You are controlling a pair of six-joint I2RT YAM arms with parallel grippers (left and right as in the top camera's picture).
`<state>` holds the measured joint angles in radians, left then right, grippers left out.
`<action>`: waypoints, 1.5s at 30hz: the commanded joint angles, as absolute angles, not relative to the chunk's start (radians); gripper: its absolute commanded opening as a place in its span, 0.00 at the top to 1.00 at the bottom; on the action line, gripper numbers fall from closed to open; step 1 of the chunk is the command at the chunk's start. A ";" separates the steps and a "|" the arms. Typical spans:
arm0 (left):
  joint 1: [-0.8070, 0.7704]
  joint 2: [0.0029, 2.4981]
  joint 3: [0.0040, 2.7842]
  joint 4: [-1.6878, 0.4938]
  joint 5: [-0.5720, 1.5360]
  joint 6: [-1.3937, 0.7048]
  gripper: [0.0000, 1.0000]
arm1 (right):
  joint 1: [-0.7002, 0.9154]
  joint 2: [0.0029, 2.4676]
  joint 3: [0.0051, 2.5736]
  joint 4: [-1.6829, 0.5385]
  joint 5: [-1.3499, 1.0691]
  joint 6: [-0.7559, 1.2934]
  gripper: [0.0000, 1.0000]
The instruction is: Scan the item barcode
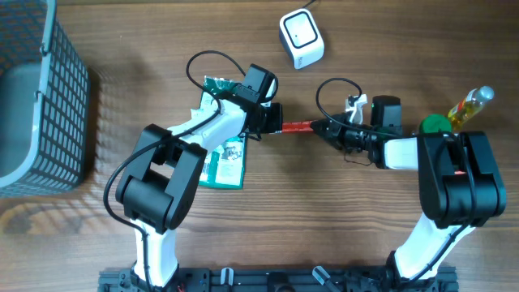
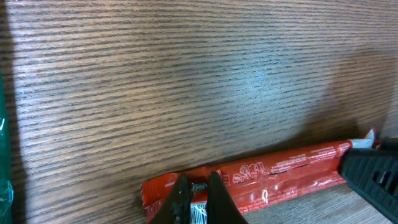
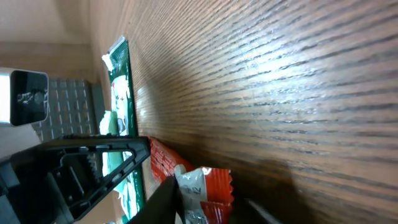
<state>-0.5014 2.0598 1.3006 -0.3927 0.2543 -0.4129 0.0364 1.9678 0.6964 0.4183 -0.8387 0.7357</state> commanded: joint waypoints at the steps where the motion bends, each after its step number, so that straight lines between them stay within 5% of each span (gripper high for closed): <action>1: -0.502 2.126 1.260 -0.431 0.181 -0.397 0.95 | 0.023 2.018 0.665 0.423 -0.731 0.699 0.79; 15: -0.502 2.126 1.260 -0.431 0.181 -0.397 0.96 | 0.022 2.018 0.666 0.536 -0.742 0.711 0.75; 24: -0.502 2.126 1.260 -0.431 0.181 -0.397 0.96 | 0.018 2.018 0.666 0.550 -0.839 0.742 0.96; 29: -0.490 2.118 1.263 -0.406 0.176 -0.397 0.96 | -0.013 2.018 0.666 0.644 -1.018 0.709 0.96; 38: -0.253 1.831 1.317 -0.408 0.137 -0.397 0.94 | -0.039 2.018 0.666 0.885 -1.333 0.683 0.96; 45: -0.017 1.609 1.317 -0.514 0.137 -0.397 0.75 | -0.039 2.004 0.654 1.092 -1.433 1.013 0.95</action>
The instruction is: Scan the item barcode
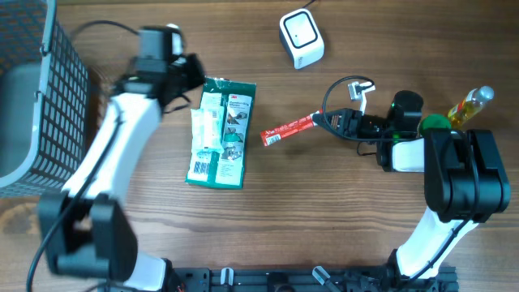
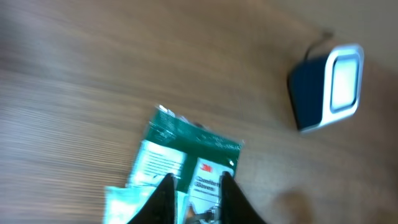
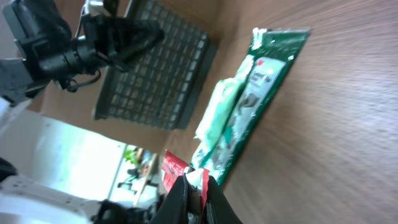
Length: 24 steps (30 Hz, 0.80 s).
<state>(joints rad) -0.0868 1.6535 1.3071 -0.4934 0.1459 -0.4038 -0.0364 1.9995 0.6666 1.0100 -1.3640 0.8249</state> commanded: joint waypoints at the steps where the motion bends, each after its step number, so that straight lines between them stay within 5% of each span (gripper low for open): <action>1: 0.018 1.603 1.317 -0.521 0.137 -0.397 0.59 | -0.039 1.979 0.630 1.178 -1.419 1.082 0.95; 2: 0.041 1.603 1.317 -0.527 0.137 -0.398 0.36 | -0.039 1.948 0.601 1.257 -1.394 1.140 0.95; 3: 0.056 1.603 1.317 -0.537 0.137 -0.397 0.00 | -0.039 1.916 0.572 1.333 -1.367 1.194 0.95; 7: 0.077 1.603 1.317 -0.590 0.137 -0.397 0.00 | -0.039 1.727 0.448 1.494 -1.234 1.357 0.95; 16: 0.077 1.603 1.316 -0.592 0.137 -0.397 0.00 | -0.039 1.375 0.307 1.182 -1.107 1.336 0.95; 24: 0.077 1.603 1.316 -0.592 0.137 -0.397 0.00 | -0.036 1.017 0.295 0.512 -0.925 1.101 0.96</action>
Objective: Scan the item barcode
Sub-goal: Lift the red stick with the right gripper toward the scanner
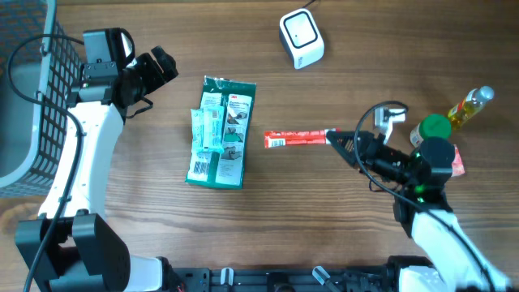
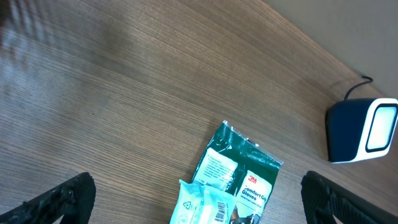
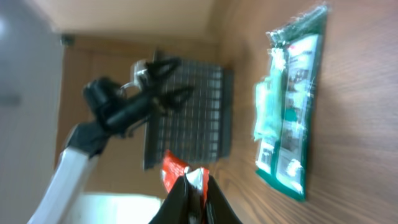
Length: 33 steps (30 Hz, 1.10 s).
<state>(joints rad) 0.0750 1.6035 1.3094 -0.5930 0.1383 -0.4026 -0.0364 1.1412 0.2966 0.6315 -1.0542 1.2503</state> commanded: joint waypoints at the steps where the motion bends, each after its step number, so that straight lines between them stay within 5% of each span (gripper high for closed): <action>1: 0.077 1.603 1.316 -0.592 0.137 -0.397 0.00 | -0.036 0.968 0.295 0.453 -0.897 1.073 0.96; 7: 0.077 1.603 1.317 -0.592 0.137 -0.397 0.00 | -0.036 0.764 0.295 0.352 -0.905 0.884 0.95; 18: 0.077 1.603 1.316 -0.592 0.137 -0.397 0.00 | -0.036 0.769 0.295 0.276 -0.885 0.944 0.95; 21: 0.077 1.603 1.317 -0.592 0.137 -0.397 0.00 | -0.036 0.814 0.357 0.055 -0.764 0.860 0.95; 33: 0.077 1.603 1.316 -0.592 0.137 -0.397 0.00 | 0.024 1.268 1.505 -1.008 -0.257 0.178 0.96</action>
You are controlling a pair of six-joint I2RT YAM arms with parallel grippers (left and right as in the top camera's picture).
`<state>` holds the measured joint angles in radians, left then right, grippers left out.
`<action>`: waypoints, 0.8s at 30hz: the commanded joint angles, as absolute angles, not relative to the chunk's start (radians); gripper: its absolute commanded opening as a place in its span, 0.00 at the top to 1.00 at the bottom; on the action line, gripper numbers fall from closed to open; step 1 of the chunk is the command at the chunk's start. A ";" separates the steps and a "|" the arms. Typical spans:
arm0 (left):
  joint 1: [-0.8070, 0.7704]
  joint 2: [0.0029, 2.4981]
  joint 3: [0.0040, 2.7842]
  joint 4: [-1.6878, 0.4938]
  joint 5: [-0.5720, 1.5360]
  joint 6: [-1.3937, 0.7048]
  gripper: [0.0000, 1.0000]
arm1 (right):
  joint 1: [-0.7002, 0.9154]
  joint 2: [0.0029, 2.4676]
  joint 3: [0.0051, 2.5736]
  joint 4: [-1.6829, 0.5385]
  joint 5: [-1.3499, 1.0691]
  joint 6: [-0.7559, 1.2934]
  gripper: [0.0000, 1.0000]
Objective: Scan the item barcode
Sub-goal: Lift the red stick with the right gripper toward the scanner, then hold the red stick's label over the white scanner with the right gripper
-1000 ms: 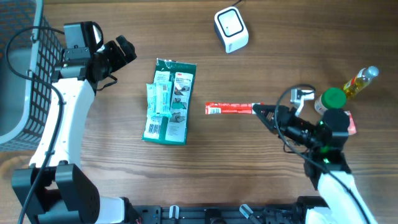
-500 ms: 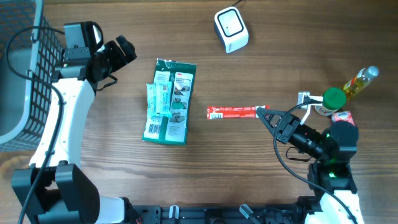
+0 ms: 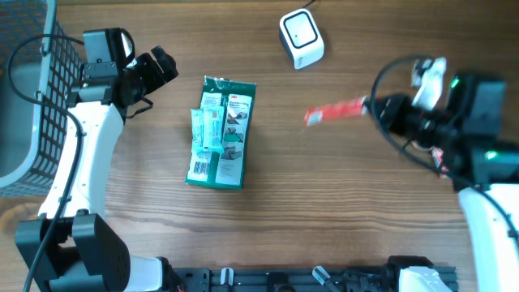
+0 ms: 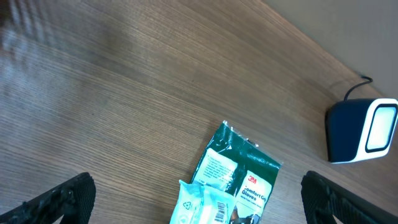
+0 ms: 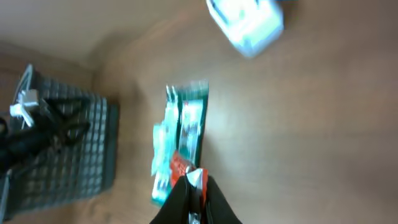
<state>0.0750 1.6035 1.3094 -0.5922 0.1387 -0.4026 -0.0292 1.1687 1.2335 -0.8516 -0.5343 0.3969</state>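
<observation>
A red stick packet [image 3: 334,111] hangs in the air, gripped at its right end by my right gripper [image 3: 366,105], which is shut on it. It sits in front of and to the right of the white scanner [image 3: 302,38]. In the blurred right wrist view the packet [image 5: 181,167] sticks out past the gripper [image 5: 193,186], with the scanner [image 5: 245,22] far above it. My left gripper [image 3: 162,65] is at the far left, open wide and empty [image 4: 199,208]. From there the scanner [image 4: 364,129] shows at the right.
A green glove pack [image 3: 220,132] with a pale wipes pouch on it lies left of the middle, also seen as the pack [image 4: 239,177] and the pack [image 5: 186,124]. A grey wire basket [image 3: 40,97] stands at the left edge.
My right gripper has risen and moved back toward the scanner's side with the red packet still in it. The left arm has not moved.
Both grippers were shut on the ends of the red packet at the table's middle. Then the left had let go and stood at the far left, later open wide near the basket. The right kept the packet, low over the table, and now holds it higher near the scanner.
</observation>
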 commanded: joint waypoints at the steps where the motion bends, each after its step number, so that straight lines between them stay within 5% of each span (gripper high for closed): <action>1: 0.077 1.603 1.317 -0.592 0.137 -0.397 0.00 | 0.058 1.308 1.608 -1.073 -0.163 0.151 0.95; 5: 0.077 1.603 1.316 -0.592 0.137 -0.397 0.00 | 0.245 1.451 1.919 -1.205 0.202 0.019 0.95; 13: 0.076 1.603 1.316 -0.592 0.137 -0.397 0.00 | 0.565 1.691 1.942 -1.030 0.672 -0.244 0.96; 24: 0.076 1.603 1.316 -0.592 0.137 -0.397 0.00 | 0.635 2.139 1.942 -0.507 0.947 -0.315 0.96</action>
<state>0.0750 1.6035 1.3094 -0.5953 0.1387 -0.4026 0.6365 2.0792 1.9266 -0.5877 0.8368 -0.2985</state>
